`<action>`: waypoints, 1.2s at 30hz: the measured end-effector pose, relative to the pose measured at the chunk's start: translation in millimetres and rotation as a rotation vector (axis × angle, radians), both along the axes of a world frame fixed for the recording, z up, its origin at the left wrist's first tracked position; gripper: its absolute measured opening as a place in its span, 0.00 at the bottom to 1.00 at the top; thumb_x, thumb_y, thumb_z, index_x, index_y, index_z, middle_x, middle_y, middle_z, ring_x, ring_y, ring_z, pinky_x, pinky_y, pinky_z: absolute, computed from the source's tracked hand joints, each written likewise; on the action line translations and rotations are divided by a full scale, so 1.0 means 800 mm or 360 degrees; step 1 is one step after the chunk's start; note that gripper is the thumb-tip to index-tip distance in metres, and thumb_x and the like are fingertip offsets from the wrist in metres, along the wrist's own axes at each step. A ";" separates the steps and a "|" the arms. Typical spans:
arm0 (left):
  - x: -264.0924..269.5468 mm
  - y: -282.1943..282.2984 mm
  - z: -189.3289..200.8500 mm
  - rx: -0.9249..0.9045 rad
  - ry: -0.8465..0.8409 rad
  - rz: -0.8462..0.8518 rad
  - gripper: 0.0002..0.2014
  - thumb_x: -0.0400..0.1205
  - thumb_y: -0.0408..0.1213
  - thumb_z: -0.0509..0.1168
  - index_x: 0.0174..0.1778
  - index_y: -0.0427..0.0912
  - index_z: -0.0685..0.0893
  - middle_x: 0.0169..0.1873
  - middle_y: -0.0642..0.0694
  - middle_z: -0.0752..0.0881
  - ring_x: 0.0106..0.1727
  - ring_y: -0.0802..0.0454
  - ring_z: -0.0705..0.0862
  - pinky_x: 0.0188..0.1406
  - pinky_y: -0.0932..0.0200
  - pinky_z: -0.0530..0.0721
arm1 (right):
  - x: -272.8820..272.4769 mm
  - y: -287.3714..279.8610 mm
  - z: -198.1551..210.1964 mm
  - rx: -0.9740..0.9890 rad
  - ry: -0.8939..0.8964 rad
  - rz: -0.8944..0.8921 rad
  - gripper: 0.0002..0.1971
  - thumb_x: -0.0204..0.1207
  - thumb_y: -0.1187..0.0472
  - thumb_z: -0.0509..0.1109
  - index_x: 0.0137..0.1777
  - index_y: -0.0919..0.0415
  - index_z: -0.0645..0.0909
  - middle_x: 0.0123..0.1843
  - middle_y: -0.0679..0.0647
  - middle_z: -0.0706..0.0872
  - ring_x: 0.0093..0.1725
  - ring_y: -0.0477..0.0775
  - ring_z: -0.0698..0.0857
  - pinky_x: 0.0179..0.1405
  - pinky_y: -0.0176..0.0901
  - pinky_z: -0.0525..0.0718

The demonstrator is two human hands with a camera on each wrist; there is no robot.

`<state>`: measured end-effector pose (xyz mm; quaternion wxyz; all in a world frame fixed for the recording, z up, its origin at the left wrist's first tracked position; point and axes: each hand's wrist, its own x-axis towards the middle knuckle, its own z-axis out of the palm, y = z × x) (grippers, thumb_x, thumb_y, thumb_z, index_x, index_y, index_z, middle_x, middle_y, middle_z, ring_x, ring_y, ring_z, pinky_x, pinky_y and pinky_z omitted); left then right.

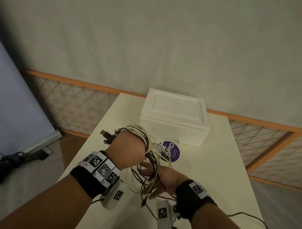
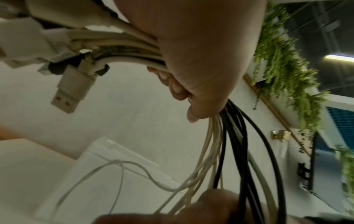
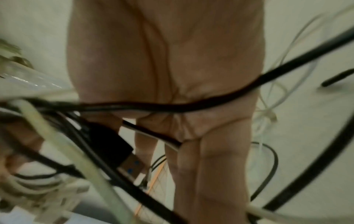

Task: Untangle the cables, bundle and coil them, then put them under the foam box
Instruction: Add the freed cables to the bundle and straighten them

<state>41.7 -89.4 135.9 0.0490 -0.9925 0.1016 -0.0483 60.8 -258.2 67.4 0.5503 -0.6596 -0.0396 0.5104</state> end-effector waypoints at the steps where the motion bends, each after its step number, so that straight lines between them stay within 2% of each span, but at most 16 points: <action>1: 0.001 -0.006 0.009 0.0044 -0.0050 -0.0129 0.09 0.77 0.42 0.63 0.42 0.43 0.86 0.41 0.46 0.86 0.43 0.47 0.84 0.39 0.59 0.66 | -0.003 0.001 0.000 -0.0057 -0.0022 0.0038 0.14 0.82 0.49 0.62 0.64 0.50 0.78 0.59 0.51 0.84 0.49 0.67 0.89 0.48 0.59 0.88; 3: 0.000 -0.004 0.017 0.0133 -0.0244 -0.0272 0.08 0.65 0.43 0.72 0.25 0.44 0.82 0.24 0.47 0.81 0.27 0.48 0.80 0.30 0.62 0.70 | 0.004 -0.006 0.003 -0.0262 -0.0096 0.0026 0.14 0.82 0.48 0.60 0.60 0.52 0.80 0.54 0.59 0.86 0.42 0.63 0.88 0.53 0.60 0.86; 5: 0.006 0.014 0.012 0.0054 -0.0290 -0.0250 0.11 0.63 0.43 0.72 0.20 0.44 0.79 0.19 0.47 0.78 0.21 0.47 0.76 0.24 0.61 0.76 | 0.020 -0.022 -0.001 -0.0616 -0.0410 0.0124 0.16 0.79 0.49 0.66 0.64 0.52 0.79 0.64 0.62 0.83 0.49 0.62 0.86 0.66 0.57 0.80; 7: 0.008 0.029 -0.001 0.0061 -0.0171 -0.0159 0.11 0.66 0.44 0.64 0.20 0.43 0.79 0.19 0.46 0.78 0.22 0.46 0.78 0.25 0.59 0.78 | 0.042 -0.047 -0.012 -0.0912 -0.0800 0.0138 0.27 0.72 0.52 0.74 0.71 0.48 0.73 0.72 0.59 0.77 0.66 0.61 0.80 0.67 0.50 0.78; 9: 0.011 0.042 -0.018 0.0050 0.0004 -0.0031 0.11 0.69 0.45 0.60 0.26 0.43 0.81 0.25 0.45 0.81 0.30 0.44 0.81 0.31 0.57 0.79 | 0.062 -0.068 -0.018 -0.1148 -0.1100 -0.0018 0.18 0.67 0.48 0.71 0.58 0.41 0.78 0.60 0.52 0.85 0.61 0.56 0.84 0.55 0.45 0.83; 11: 0.011 0.048 -0.040 0.0015 0.0103 0.0116 0.10 0.74 0.46 0.61 0.35 0.44 0.83 0.34 0.46 0.83 0.40 0.44 0.82 0.38 0.57 0.72 | 0.077 -0.083 -0.026 -0.1325 -0.1286 -0.0162 0.14 0.68 0.51 0.69 0.55 0.43 0.80 0.52 0.48 0.85 0.56 0.53 0.85 0.54 0.42 0.82; 13: 0.013 0.055 -0.058 -0.0032 0.0108 0.0238 0.08 0.75 0.45 0.61 0.37 0.46 0.81 0.36 0.47 0.79 0.42 0.47 0.79 0.39 0.57 0.69 | 0.086 -0.098 -0.033 -0.1441 -0.1270 -0.0087 0.15 0.73 0.51 0.66 0.59 0.51 0.83 0.57 0.50 0.86 0.57 0.54 0.85 0.55 0.43 0.82; 15: 0.013 0.073 -0.068 -0.0034 0.0165 0.0373 0.07 0.75 0.44 0.60 0.36 0.47 0.78 0.37 0.49 0.77 0.42 0.49 0.78 0.41 0.57 0.74 | 0.086 -0.121 -0.038 -0.1651 -0.1330 -0.0069 0.15 0.76 0.53 0.63 0.59 0.54 0.83 0.61 0.53 0.86 0.59 0.55 0.84 0.55 0.43 0.80; 18: 0.003 0.126 -0.075 -0.0093 0.0176 0.0685 0.10 0.75 0.45 0.63 0.31 0.48 0.72 0.32 0.51 0.74 0.38 0.50 0.77 0.43 0.56 0.81 | 0.074 -0.180 -0.048 -0.1920 -0.1107 -0.0219 0.27 0.72 0.53 0.64 0.73 0.43 0.70 0.73 0.49 0.75 0.69 0.60 0.75 0.65 0.53 0.76; 20: -0.008 0.154 -0.078 -0.0064 0.0161 0.0793 0.14 0.74 0.44 0.64 0.27 0.49 0.66 0.27 0.52 0.70 0.33 0.50 0.75 0.36 0.55 0.80 | 0.064 -0.212 -0.054 -0.2060 -0.0946 -0.0157 0.34 0.68 0.55 0.64 0.75 0.37 0.62 0.78 0.45 0.65 0.71 0.64 0.70 0.66 0.62 0.74; 23: -0.008 0.154 -0.080 0.0015 0.0181 0.0675 0.11 0.70 0.45 0.64 0.26 0.47 0.70 0.26 0.52 0.71 0.29 0.49 0.73 0.29 0.58 0.71 | 0.068 -0.211 -0.055 -0.1962 -0.0932 0.0171 0.37 0.67 0.53 0.71 0.77 0.42 0.65 0.79 0.47 0.65 0.73 0.61 0.70 0.71 0.57 0.73; 25: -0.002 0.136 -0.081 0.0021 0.0175 0.0583 0.10 0.71 0.46 0.62 0.28 0.48 0.71 0.28 0.52 0.71 0.30 0.50 0.74 0.31 0.58 0.71 | 0.072 -0.177 -0.041 -0.1743 -0.1101 0.0444 0.29 0.71 0.51 0.72 0.74 0.48 0.73 0.76 0.50 0.73 0.73 0.54 0.73 0.72 0.48 0.72; 28: 0.005 0.101 -0.075 0.0035 0.0160 0.0449 0.10 0.73 0.48 0.59 0.31 0.48 0.71 0.31 0.51 0.71 0.34 0.49 0.75 0.34 0.56 0.74 | 0.069 -0.097 -0.003 -0.1416 -0.1747 0.0455 0.12 0.74 0.50 0.65 0.52 0.52 0.85 0.55 0.49 0.87 0.56 0.50 0.83 0.56 0.42 0.80; 30: 0.007 0.075 -0.069 0.0024 0.0112 0.0336 0.10 0.74 0.48 0.59 0.31 0.48 0.70 0.31 0.50 0.70 0.34 0.49 0.73 0.33 0.56 0.72 | 0.052 -0.044 0.019 -0.0908 -0.1933 0.0292 0.10 0.73 0.48 0.68 0.50 0.51 0.83 0.44 0.44 0.86 0.46 0.45 0.83 0.47 0.39 0.78; 32: 0.004 0.053 -0.053 -0.0028 0.0043 0.0217 0.10 0.72 0.46 0.62 0.28 0.47 0.70 0.28 0.50 0.70 0.31 0.49 0.73 0.29 0.56 0.70 | 0.032 -0.001 0.020 -0.0666 -0.1868 0.0332 0.18 0.70 0.46 0.71 0.58 0.48 0.76 0.43 0.42 0.84 0.43 0.44 0.81 0.45 0.40 0.77; 36: -0.003 0.041 -0.028 -0.0054 -0.0170 0.0011 0.10 0.63 0.46 0.65 0.20 0.44 0.77 0.20 0.48 0.77 0.21 0.47 0.77 0.20 0.59 0.77 | 0.013 0.017 -0.050 -0.0871 -0.1527 0.0321 0.19 0.69 0.55 0.66 0.61 0.52 0.73 0.51 0.54 0.87 0.53 0.59 0.85 0.51 0.47 0.83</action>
